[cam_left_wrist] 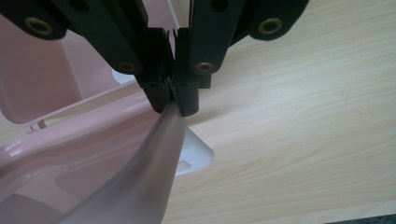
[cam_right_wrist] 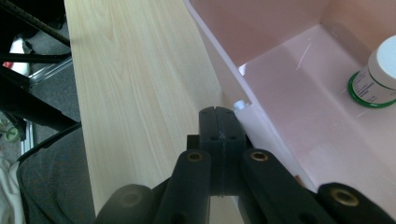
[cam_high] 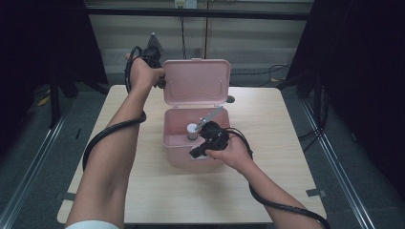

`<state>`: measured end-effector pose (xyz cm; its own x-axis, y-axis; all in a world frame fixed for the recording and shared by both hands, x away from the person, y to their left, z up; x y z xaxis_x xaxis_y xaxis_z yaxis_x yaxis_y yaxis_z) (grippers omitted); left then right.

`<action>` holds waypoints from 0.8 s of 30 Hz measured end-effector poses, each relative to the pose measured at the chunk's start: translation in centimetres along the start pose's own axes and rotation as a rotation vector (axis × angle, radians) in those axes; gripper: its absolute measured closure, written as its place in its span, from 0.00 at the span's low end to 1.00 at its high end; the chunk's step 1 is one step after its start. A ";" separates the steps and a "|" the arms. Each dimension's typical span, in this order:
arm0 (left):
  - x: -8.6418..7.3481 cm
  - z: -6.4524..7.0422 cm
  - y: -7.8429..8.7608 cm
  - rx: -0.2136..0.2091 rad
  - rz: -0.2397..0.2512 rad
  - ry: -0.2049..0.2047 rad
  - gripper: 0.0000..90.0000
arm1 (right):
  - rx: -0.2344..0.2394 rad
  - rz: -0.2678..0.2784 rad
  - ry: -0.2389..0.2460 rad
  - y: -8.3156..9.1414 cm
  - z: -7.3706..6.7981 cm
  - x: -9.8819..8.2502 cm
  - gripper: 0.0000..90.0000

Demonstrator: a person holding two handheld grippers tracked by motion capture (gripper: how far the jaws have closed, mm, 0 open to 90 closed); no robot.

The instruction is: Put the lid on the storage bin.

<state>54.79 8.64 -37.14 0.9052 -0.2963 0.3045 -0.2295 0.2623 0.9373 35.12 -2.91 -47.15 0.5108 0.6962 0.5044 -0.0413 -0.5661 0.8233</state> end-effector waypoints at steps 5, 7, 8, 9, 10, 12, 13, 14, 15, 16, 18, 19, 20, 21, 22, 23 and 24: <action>-0.5 0.3 0.3 0.006 0.003 -0.019 0.97 | -0.005 0.000 -0.001 0.0 0.0 0.1 1.00; -0.7 0.3 0.4 0.005 0.010 -0.014 0.96 | -0.005 0.002 -0.003 0.0 0.1 0.1 1.00; -0.8 0.2 0.5 0.006 0.008 -0.023 0.96 | -0.006 0.001 -0.002 0.0 0.1 0.1 1.00; -0.9 0.3 0.5 0.007 0.007 -0.018 0.96 | -0.007 0.001 -0.003 0.0 0.1 0.1 1.00; -0.9 0.3 0.5 0.007 0.007 -0.018 0.96 | -0.009 0.002 -0.003 0.0 0.1 0.1 1.00; -1.1 0.4 0.6 0.008 0.008 -0.019 0.96 | -0.009 0.001 -0.002 0.0 0.1 0.1 1.00; -1.2 0.4 0.6 0.010 0.008 -0.022 0.96 | -0.009 0.001 -0.003 0.0 0.1 0.1 1.00; -1.2 0.4 0.7 0.012 0.008 -0.028 0.96 | -0.011 0.000 -0.006 0.0 0.1 0.1 1.00; -1.4 0.5 0.7 0.014 0.009 -0.025 0.96 | -0.013 -0.001 -0.006 0.0 0.1 0.1 1.00; -1.5 0.5 0.8 0.016 0.008 -0.030 0.96 | -0.011 0.000 -0.009 0.0 0.1 0.1 1.00; -1.7 0.6 0.8 0.016 0.009 -0.026 0.96 | -0.013 0.001 -0.008 0.0 0.1 0.1 1.00; -1.8 0.6 0.8 0.019 0.009 -0.032 0.96 | -0.013 0.001 -0.006 0.0 0.1 0.1 1.00; -1.8 0.6 0.8 0.020 0.013 -0.028 0.96 | -0.014 0.002 -0.008 0.0 0.1 0.1 1.00; -1.9 0.6 0.8 0.018 0.015 -0.029 0.96 | -0.014 0.002 -0.008 0.0 0.1 0.1 1.00; -2.0 0.6 0.9 0.015 0.014 -0.029 0.96 | -0.015 0.002 -0.008 0.0 0.1 0.1 1.00; -2.0 0.7 0.9 0.013 0.020 -0.021 0.96 | -0.015 0.002 -0.008 0.0 0.1 0.1 1.00; -2.1 0.6 0.9 0.016 0.018 -0.024 0.96 | -0.014 0.002 -0.009 0.0 0.1 0.1 1.00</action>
Point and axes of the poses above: each handheld gripper's, and its own axes: y roughly backward along the jaws, x roughly out of its top, z roughly to its right, the point moved 10 cm from there along -y, roughly forward along the jaws, and after that the axes turned 5 degrees about -z, right-handed, at the moved point
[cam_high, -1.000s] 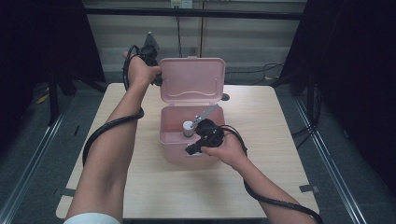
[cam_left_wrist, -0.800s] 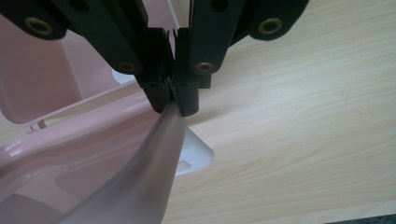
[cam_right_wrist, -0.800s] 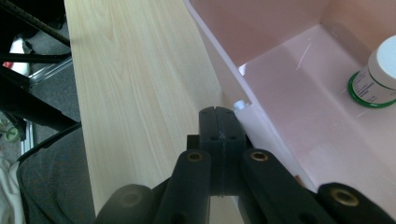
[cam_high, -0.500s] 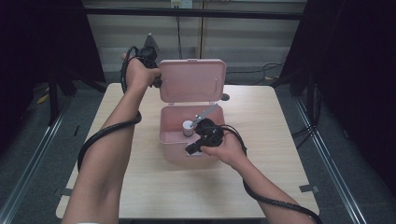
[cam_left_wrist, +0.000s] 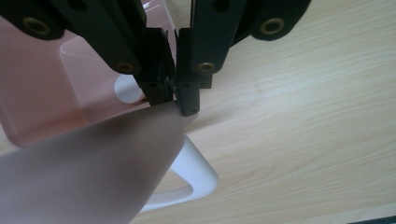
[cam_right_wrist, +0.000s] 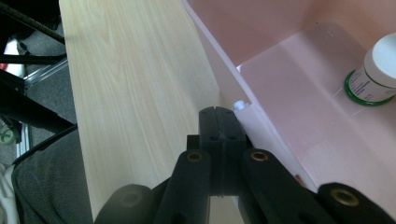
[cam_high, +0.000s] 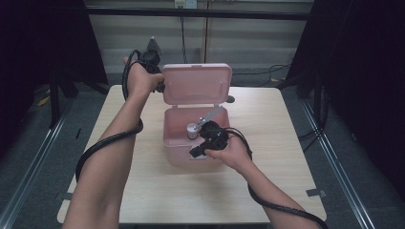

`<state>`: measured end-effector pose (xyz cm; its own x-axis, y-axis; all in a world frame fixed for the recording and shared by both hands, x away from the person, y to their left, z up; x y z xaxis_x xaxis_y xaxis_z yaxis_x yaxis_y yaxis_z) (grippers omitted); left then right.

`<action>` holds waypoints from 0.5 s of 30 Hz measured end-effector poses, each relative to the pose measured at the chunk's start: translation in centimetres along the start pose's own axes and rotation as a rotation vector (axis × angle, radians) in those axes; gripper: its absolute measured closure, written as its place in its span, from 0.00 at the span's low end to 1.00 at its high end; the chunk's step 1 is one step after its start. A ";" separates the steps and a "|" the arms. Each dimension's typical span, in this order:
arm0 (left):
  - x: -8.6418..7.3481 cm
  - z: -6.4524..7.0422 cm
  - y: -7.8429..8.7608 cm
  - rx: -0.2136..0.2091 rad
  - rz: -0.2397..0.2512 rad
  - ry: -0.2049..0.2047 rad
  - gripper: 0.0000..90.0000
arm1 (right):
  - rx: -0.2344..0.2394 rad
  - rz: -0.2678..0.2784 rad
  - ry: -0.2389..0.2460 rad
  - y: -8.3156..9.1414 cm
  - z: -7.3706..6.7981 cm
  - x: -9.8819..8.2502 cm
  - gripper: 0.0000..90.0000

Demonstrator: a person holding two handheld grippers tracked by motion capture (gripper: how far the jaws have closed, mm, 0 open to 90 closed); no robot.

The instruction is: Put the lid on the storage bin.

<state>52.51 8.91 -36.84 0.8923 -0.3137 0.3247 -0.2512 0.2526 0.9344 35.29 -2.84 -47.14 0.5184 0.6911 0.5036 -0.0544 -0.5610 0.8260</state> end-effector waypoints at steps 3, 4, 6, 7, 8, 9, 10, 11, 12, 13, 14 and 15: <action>-0.1 0.1 0.0 -0.002 0.004 0.004 0.96 | -0.001 0.002 0.000 0.0 0.0 0.0 1.00; -0.2 0.1 0.1 -0.006 0.000 0.006 0.95 | -0.002 0.003 0.000 0.0 0.0 0.0 1.00; -0.2 0.1 0.1 -0.004 0.003 0.006 0.95 | -0.001 0.002 -0.001 0.0 0.0 0.0 1.00; -0.4 0.2 0.1 -0.006 0.005 0.008 0.95 | -0.004 0.004 0.001 0.0 0.1 0.1 1.00; -0.4 0.2 0.1 -0.002 0.002 0.007 0.95 | -0.005 0.005 0.000 0.0 0.1 0.1 1.00; -0.5 0.3 0.1 -0.005 0.002 0.010 0.95 | -0.006 0.006 0.001 -0.1 0.1 0.1 1.00; -0.5 0.3 0.1 -0.005 0.002 0.010 0.95 | -0.006 0.006 0.001 -0.1 0.1 0.1 1.00; -0.6 0.2 0.2 -0.003 0.002 0.003 0.95 | -0.005 0.005 -0.001 0.0 0.1 0.1 1.00; -0.6 0.3 0.1 0.000 0.003 0.001 0.95 | -0.005 0.007 0.001 -0.1 0.1 0.1 1.00; -0.7 0.3 0.2 -0.001 0.004 0.005 0.95 | -0.005 0.007 0.001 -0.1 0.1 0.1 1.00; -0.8 0.3 0.2 0.005 0.005 -0.004 0.95 | -0.005 0.007 0.000 -0.1 0.1 0.1 1.00; -0.8 0.3 0.2 0.005 0.006 -0.004 0.95 | -0.005 0.006 0.002 -0.1 0.1 0.1 1.00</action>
Point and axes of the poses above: each handheld gripper's, and its own axes: y roughly backward along the jaws, x roughly out of its top, z roughly to its right, the point moved 10 cm from there along -y, roughly forward along the jaws, and after that the axes turned 5 degrees about -z, right-handed, at the moved point
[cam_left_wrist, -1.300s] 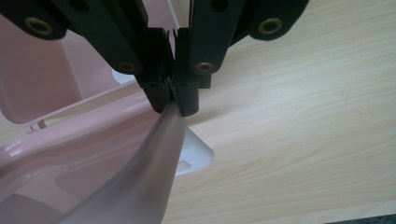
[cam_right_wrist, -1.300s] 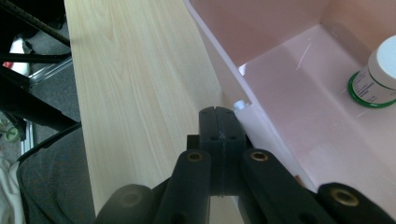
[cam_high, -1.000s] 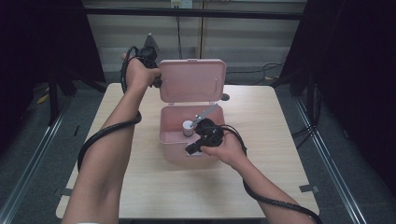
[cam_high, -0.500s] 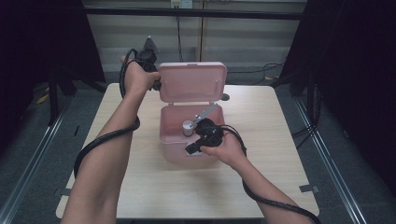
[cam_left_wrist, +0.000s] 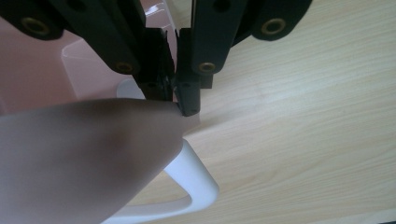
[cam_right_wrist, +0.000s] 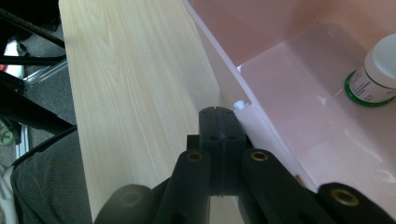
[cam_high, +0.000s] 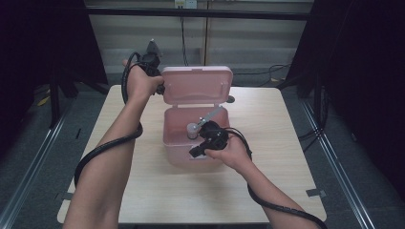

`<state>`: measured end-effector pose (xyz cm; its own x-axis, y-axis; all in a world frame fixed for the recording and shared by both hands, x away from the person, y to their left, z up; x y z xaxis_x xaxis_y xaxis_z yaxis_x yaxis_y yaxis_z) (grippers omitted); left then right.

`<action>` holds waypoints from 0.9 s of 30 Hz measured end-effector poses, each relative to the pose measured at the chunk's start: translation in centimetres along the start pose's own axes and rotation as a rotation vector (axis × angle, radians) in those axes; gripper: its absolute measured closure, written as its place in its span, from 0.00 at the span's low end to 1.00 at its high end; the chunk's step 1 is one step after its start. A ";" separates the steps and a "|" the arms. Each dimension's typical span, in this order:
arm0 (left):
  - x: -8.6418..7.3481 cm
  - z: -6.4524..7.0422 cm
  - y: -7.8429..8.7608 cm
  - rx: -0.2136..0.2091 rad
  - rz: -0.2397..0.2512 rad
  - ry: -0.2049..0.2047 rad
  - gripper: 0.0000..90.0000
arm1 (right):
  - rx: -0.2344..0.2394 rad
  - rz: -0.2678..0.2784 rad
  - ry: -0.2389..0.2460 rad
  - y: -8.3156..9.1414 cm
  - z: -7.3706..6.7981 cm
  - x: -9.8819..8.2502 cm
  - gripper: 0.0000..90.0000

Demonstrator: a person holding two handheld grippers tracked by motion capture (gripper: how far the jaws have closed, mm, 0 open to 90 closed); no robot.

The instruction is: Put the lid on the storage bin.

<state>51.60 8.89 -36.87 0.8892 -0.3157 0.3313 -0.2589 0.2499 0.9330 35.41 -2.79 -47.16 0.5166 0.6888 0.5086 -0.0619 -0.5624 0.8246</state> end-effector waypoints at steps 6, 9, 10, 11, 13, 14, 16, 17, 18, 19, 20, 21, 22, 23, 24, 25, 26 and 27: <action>-0.3 0.1 0.0 -0.006 0.000 0.010 0.95 | -0.002 -0.002 0.000 0.0 0.0 0.0 1.00; -0.4 0.1 0.1 -0.004 -0.003 0.007 0.95 | -0.003 -0.002 0.000 0.0 0.0 0.0 1.00; -0.5 0.1 0.1 -0.004 -0.003 0.007 0.95 | -0.001 -0.003 -0.003 0.0 -0.1 0.0 1.00; -0.5 0.1 0.1 -0.002 -0.001 0.005 0.95 | 0.003 -0.001 -0.005 0.0 -0.1 0.0 1.00; -0.9 0.2 0.1 -0.016 -0.024 0.014 0.98 | 0.001 -0.002 -0.004 0.0 -0.1 0.0 1.00; -0.9 0.2 0.1 -0.016 -0.024 0.014 1.00 | -0.006 0.002 -0.003 0.0 0.0 0.0 1.00; -1.0 0.9 -0.1 -0.098 -0.009 0.041 1.00 | -0.001 0.003 -0.008 0.0 0.0 0.0 1.00; -1.1 0.4 -0.2 -0.020 -0.008 0.000 1.00 | 0.004 0.008 -0.007 0.0 0.0 0.1 1.00; -1.1 0.4 -0.2 -0.020 -0.008 0.000 1.00 | 0.004 0.009 -0.009 0.0 0.1 0.0 1.00; -1.3 0.7 -0.4 -0.057 -0.021 0.014 1.00 | 0.004 0.009 -0.009 0.0 0.0 0.0 1.00; -1.4 0.6 -0.5 -0.055 -0.026 0.017 1.00 | 0.001 0.010 -0.010 0.0 0.0 0.0 1.00; -1.4 0.6 -0.5 -0.055 -0.026 0.017 1.00 | 0.001 0.010 -0.010 0.0 0.0 0.0 1.00; -1.4 0.4 -0.5 -0.045 -0.026 0.022 1.00 | -0.005 0.011 -0.007 -0.1 0.0 0.0 1.00; -1.4 0.0 -0.4 -0.047 -0.035 0.034 1.00 | -0.001 0.011 -0.011 -0.1 0.0 0.0 1.00; -1.3 -0.3 -0.2 -0.039 -0.030 0.039 1.00 | 0.002 0.011 -0.012 0.0 0.0 0.0 1.00; -1.3 -0.6 0.0 -0.033 -0.036 0.047 1.00 | 0.003 0.012 -0.009 -0.1 0.0 0.0 1.00; -1.3 -0.6 0.0 -0.033 -0.036 0.047 1.00 | 0.004 0.014 -0.008 -0.1 0.1 0.0 1.00; -1.2 -1.0 0.3 -0.029 -0.038 0.054 1.00 | 0.004 0.014 -0.008 -0.1 0.1 0.0 1.00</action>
Point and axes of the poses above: each handheld gripper's, and its own axes: y roughly backward along the jaws, x roughly out of its top, z roughly to its right, the point moved 10 cm from there along -y, roughly forward along the jaws, and after that the axes turned 5 degrees about -z, right-handed, at the moved point
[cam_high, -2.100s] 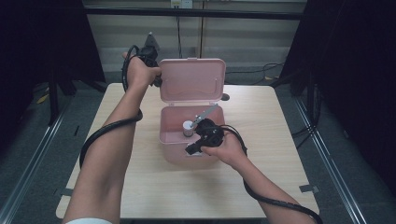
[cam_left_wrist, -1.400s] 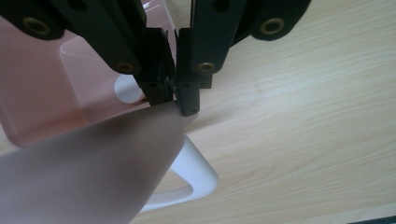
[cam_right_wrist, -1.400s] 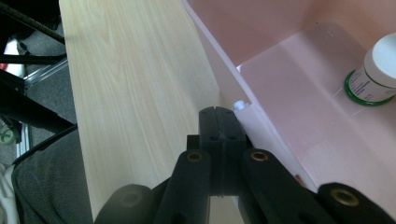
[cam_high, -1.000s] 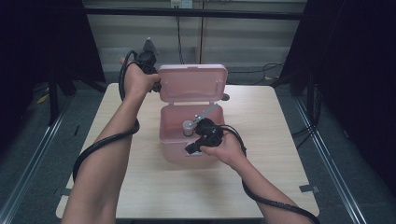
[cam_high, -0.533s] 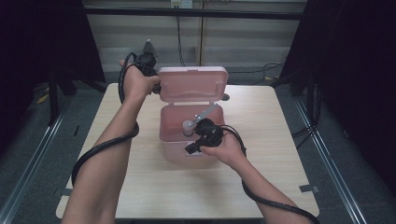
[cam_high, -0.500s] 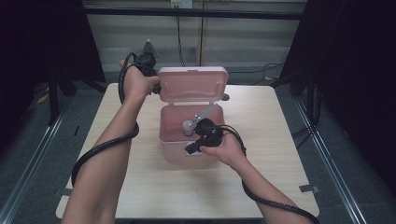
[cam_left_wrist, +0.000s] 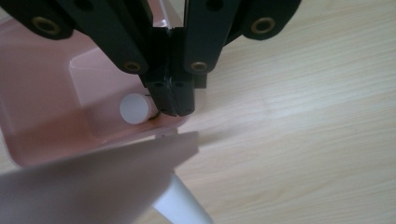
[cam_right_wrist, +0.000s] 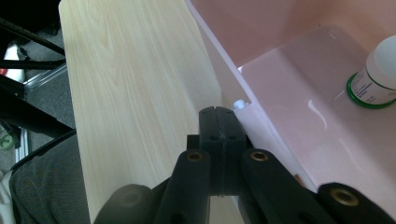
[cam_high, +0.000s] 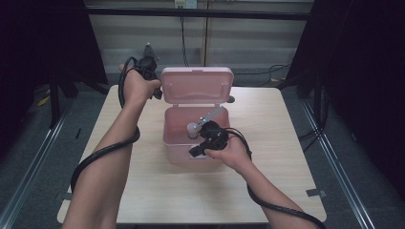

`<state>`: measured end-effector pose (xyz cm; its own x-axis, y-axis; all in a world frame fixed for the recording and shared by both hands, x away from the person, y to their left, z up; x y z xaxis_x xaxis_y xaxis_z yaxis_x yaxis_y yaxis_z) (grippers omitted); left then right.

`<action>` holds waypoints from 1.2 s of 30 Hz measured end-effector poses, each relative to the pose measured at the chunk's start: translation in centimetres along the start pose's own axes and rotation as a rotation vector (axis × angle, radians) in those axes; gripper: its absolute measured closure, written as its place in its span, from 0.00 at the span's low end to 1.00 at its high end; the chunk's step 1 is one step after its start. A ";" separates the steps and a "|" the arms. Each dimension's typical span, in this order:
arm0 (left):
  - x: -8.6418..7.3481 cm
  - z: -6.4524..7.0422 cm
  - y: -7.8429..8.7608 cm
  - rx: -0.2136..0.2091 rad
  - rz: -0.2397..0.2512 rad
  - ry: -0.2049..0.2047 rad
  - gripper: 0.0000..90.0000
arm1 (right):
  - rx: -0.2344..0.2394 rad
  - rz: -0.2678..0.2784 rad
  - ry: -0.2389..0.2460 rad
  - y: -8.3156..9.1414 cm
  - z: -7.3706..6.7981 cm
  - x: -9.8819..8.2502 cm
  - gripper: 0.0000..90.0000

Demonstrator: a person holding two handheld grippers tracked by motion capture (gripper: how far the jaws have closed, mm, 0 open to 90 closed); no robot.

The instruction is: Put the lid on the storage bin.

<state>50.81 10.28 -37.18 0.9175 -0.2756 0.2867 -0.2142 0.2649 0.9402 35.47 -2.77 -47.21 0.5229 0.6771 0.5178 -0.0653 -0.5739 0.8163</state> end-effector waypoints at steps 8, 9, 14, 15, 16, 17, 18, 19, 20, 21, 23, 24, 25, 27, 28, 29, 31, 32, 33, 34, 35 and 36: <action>3.5 -1.5 2.9 -0.013 0.090 0.038 1.00 | 0.000 -0.008 0.005 0.0 -0.1 0.0 1.00; 3.9 -1.3 3.2 -0.015 0.090 0.021 1.00 | -0.001 -0.010 0.007 0.0 -0.1 0.0 1.00; 5.3 0.5 3.7 -0.069 0.092 0.007 1.00 | 0.001 -0.010 0.008 0.0 0.0 0.1 1.00; 5.3 0.7 3.6 -0.058 0.077 -0.002 1.00 | 0.005 -0.010 0.009 0.1 0.0 0.1 1.00; 5.4 0.8 3.5 -0.055 0.082 -0.003 1.00 | 0.001 -0.007 0.007 0.1 0.1 0.1 1.00; 5.4 0.8 3.4 -0.064 0.078 0.001 1.00 | -0.001 -0.006 0.008 0.1 0.1 0.1 1.00; 5.4 0.8 3.4 -0.064 0.078 0.001 1.00 | -0.001 -0.006 0.008 0.1 0.1 0.1 1.00; 5.3 0.7 3.5 -0.078 0.073 0.010 1.00 | 0.003 -0.004 0.004 0.1 0.2 0.0 1.00; 5.3 0.7 3.5 -0.091 0.071 0.013 1.00 | 0.010 -0.003 -0.004 0.2 0.1 0.0 1.00; 5.3 0.8 3.6 -0.101 0.074 0.008 1.00 | 0.010 0.009 -0.002 0.3 0.1 0.1 1.00; 5.3 0.8 3.7 -0.099 0.068 0.004 1.00 | 0.014 0.003 0.001 0.5 0.0 0.0 0.99; 5.3 0.8 3.7 -0.099 0.068 0.004 1.00 | 0.014 0.003 0.001 0.5 0.0 0.0 0.99; 5.6 0.7 3.9 -0.081 0.080 0.008 1.00 | 0.004 -0.008 0.008 0.7 0.0 0.0 1.00; 6.1 0.7 4.1 -0.083 0.104 0.002 1.00 | -0.009 -0.038 0.012 0.6 0.1 -0.3 1.00; 6.1 0.7 4.1 -0.083 0.104 0.002 1.00 | -0.009 -0.031 0.011 0.6 0.2 -0.3 1.00; 6.3 1.1 4.1 -0.078 0.100 -0.011 1.00 | -0.005 -0.034 0.004 0.7 0.2 -0.3 1.00; 6.3 1.2 4.0 -0.075 0.094 -0.019 1.00 | -0.002 -0.031 -0.001 0.8 0.3 -0.4 1.00; 6.4 1.4 3.9 -0.085 0.095 -0.019 1.00 | -0.002 -0.031 -0.001 0.8 0.3 -0.4 1.00; 6.4 1.5 3.8 -0.089 0.094 -0.024 1.00 | 0.000 -0.033 0.003 0.8 0.3 -0.5 1.00; 6.5 1.8 3.7 -0.100 0.099 -0.025 1.00 | 0.001 -0.032 -0.009 1.0 0.2 -0.5 1.00; 6.4 1.9 3.7 -0.105 0.093 -0.030 1.00 | 0.012 -0.014 -0.003 1.3 0.2 -0.3 1.00; 6.4 1.9 3.7 -0.105 0.093 -0.030 1.00 | 0.012 -0.014 -0.003 1.3 0.2 -0.3 1.00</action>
<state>55.28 7.71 -31.52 0.8844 -0.2728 0.3786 -0.2600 0.3857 0.8853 35.39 -3.83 -46.39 0.5261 0.6835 0.5059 -0.0479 -0.5701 0.8202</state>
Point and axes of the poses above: each handheld gripper's, and its own axes: y roughly backward along the jaws, x roughly out of its top, z roughly to its right, the point moved 10 cm from there along -y, roughly forward along the jaws, and after that the axes turned 5 degrees about -z, right-handed, at the moved point
